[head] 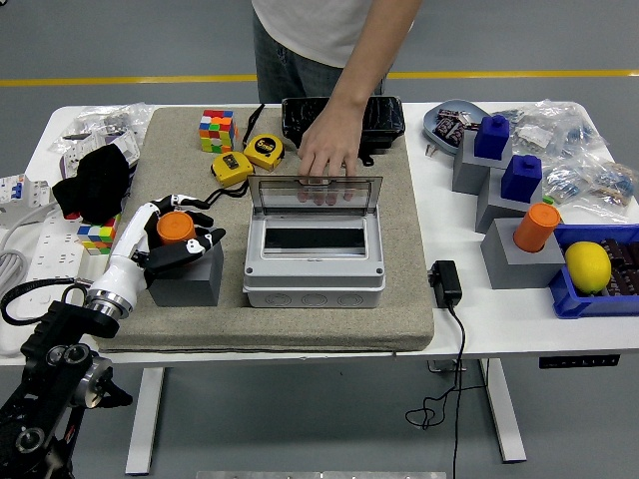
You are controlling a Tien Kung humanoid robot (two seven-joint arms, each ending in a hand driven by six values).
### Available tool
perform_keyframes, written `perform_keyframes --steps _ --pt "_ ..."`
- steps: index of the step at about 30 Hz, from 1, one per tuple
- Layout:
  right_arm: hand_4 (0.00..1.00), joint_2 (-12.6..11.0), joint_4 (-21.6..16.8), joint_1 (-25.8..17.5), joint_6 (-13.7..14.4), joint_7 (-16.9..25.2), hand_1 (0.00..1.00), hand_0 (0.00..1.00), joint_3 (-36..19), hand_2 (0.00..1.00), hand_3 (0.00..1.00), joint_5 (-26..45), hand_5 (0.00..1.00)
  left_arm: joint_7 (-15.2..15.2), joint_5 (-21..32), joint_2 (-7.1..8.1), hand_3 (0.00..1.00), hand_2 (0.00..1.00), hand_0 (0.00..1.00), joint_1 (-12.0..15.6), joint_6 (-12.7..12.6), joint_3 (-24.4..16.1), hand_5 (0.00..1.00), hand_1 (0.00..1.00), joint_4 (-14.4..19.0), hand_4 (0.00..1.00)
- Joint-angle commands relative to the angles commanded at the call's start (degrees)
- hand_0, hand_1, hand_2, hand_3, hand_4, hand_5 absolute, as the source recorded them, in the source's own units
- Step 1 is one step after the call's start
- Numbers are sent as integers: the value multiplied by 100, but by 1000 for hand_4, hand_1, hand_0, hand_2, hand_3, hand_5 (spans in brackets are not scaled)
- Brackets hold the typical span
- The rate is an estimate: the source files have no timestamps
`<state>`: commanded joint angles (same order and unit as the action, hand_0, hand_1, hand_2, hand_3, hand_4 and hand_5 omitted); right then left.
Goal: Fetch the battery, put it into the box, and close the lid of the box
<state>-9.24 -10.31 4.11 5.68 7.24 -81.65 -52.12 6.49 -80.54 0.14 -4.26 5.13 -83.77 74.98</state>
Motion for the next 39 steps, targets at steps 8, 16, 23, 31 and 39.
perform_keyframes --steps 8,16,23,31,39 --pt "998 -8 0 -16 1 -2 887 918 -37 828 849 -20 998 -10 -71 12 326 333 250 4 -143 35 2 470 -22 831" --pt "998 -3 0 -25 -2 -3 886 919 -40 828 847 -20 998 55 7 15 155 142 119 -6 -264 90 2 151 -36 878" --pt "998 -5 0 6 -4 3 886 918 -50 828 846 -5 998 125 64 15 138 117 85 -48 -435 121 2 94 -46 927" --pt "998 -3 0 12 -5 1 886 919 -71 828 846 -12 998 243 154 8 128 94 66 -84 -641 123 2 51 -52 988" --pt "998 4 0 19 -7 4 886 918 -65 828 845 1 998 327 235 5 120 83 55 -124 -796 126 2 40 -25 989"
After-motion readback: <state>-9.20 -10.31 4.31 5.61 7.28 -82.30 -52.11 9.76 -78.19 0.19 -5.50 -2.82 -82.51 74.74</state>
